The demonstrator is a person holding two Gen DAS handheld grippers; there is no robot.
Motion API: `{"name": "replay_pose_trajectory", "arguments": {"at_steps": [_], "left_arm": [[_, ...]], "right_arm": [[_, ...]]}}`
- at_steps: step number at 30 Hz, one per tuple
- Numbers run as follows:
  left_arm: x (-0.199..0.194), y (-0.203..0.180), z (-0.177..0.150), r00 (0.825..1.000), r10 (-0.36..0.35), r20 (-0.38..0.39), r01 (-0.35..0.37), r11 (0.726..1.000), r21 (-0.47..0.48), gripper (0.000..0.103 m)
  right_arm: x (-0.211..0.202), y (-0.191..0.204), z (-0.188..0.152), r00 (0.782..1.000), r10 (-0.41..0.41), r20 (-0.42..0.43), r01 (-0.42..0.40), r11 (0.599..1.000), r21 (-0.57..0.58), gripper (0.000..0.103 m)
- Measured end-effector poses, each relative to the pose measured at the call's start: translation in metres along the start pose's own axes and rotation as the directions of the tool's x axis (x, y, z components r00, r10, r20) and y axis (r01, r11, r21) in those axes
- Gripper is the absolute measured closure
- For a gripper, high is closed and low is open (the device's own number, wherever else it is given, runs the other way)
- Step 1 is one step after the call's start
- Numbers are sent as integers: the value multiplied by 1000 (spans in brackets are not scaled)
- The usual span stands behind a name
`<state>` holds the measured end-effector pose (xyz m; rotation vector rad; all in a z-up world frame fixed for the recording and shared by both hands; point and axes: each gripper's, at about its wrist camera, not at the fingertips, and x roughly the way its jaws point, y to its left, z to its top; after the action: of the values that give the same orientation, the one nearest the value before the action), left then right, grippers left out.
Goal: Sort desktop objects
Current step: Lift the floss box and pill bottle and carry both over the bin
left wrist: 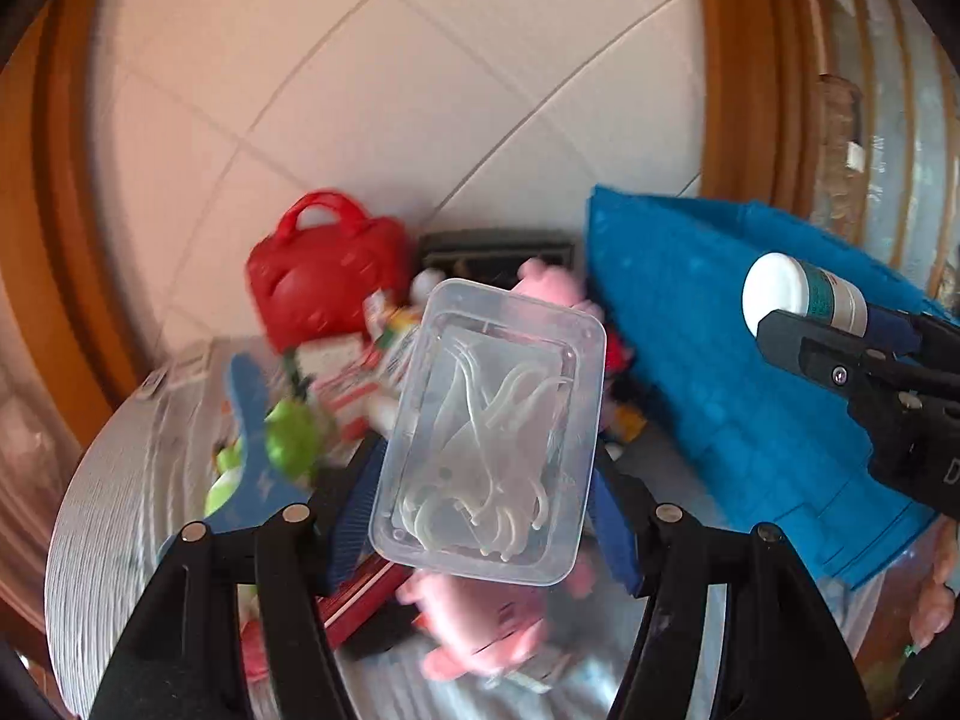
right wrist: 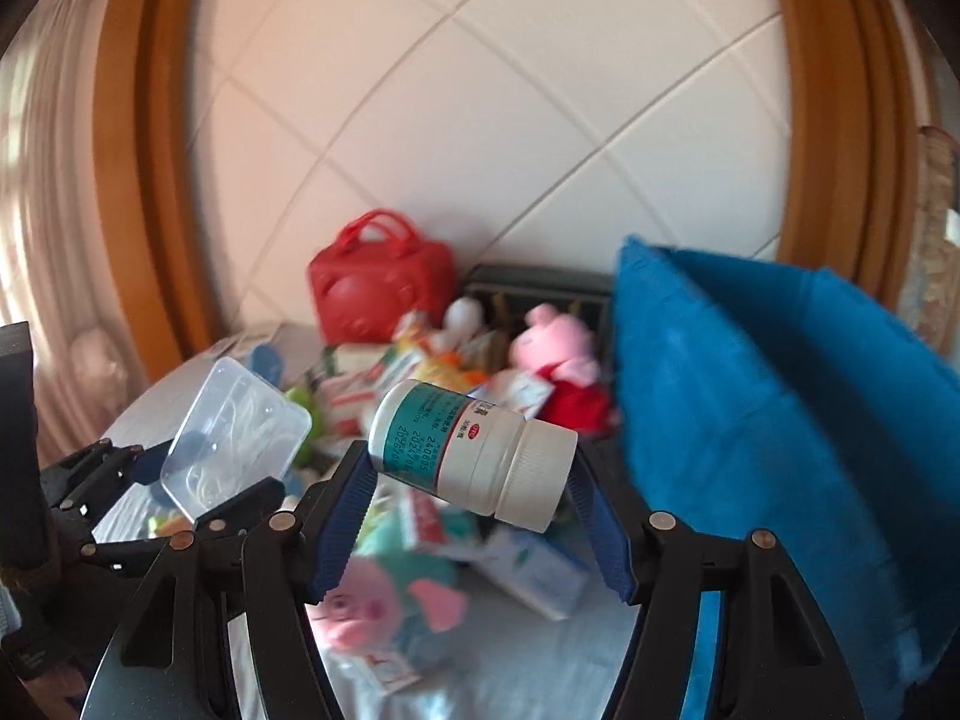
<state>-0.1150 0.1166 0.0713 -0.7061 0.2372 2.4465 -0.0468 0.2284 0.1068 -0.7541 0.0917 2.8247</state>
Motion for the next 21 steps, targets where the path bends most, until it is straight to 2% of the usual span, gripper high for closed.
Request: {"name": "replay_pose_trajectory", "arguments": {"at_steps": [5,10,16,21], "left_arm": [[5,-71,47,994,-98,39,97,995,26,40],[8,-158,88,983,-178,39,175,982,74,40],[8,-250,109,972,-235,13,233,968,92,40],[20,-309,111,969,-242,-50,247,961,122,40]], "right_arm": [[-37,-77,24,991,-127,51,126,992,16,37],[-60,-167,34,975,-224,15,224,975,6,37],[-71,-261,25,954,-300,-29,300,954,-5,37],[-66,-315,5,949,-303,-85,302,953,-25,37]]}}
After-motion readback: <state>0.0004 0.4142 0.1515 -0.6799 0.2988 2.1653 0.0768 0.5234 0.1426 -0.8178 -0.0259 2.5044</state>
